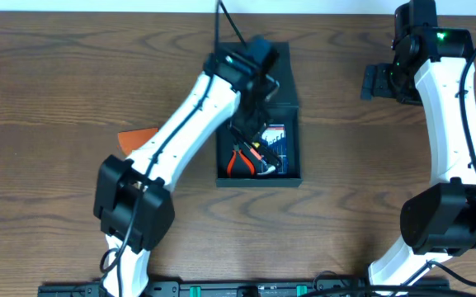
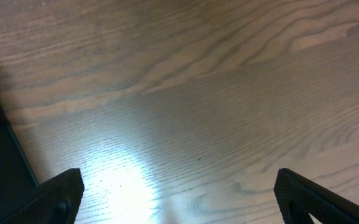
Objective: Pack container
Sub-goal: 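Raise the left gripper and move it over the orange scraper, then lower the left gripper and close it on the scraper handle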
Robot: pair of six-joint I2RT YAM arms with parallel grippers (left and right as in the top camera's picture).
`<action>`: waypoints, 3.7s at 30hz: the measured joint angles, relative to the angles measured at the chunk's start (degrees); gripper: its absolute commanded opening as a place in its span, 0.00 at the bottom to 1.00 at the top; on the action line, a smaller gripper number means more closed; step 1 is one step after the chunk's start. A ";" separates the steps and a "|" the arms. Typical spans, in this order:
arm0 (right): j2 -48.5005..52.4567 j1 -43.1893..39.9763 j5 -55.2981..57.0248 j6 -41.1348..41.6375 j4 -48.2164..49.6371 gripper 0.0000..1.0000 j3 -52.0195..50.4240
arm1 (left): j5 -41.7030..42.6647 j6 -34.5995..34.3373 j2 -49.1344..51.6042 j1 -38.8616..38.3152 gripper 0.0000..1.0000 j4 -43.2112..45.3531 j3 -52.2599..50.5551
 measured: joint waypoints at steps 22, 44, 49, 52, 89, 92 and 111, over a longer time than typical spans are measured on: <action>0.00 0.00 0.00 0.02 0.00 0.99 0.00 | -4.59 -14.84 -7.89 24.20 0.98 -10.45 3.41; 0.00 0.00 0.00 0.02 0.02 0.99 -0.02 | -13.00 -17.70 -29.00 24.85 0.98 5.86 -25.07; 0.00 0.00 0.00 0.02 0.00 0.99 -0.02 | -12.07 -18.36 -27.71 24.96 0.98 14.51 -40.28; 0.00 0.00 0.00 0.00 0.00 0.99 -0.02 | -11.19 -18.86 -27.71 25.29 0.98 18.62 -46.07; 0.00 0.00 0.00 0.00 0.00 0.99 -0.02 | -4.46 -16.65 -17.14 28.70 0.98 36.48 -58.64; 0.00 0.00 0.00 0.00 0.00 0.99 -0.02 | -4.44 -15.65 -17.11 28.70 0.98 36.72 -58.64; 0.00 0.00 0.00 0.00 0.00 0.99 -0.02 | -3.72 -16.72 -16.90 28.87 0.66 37.94 -58.58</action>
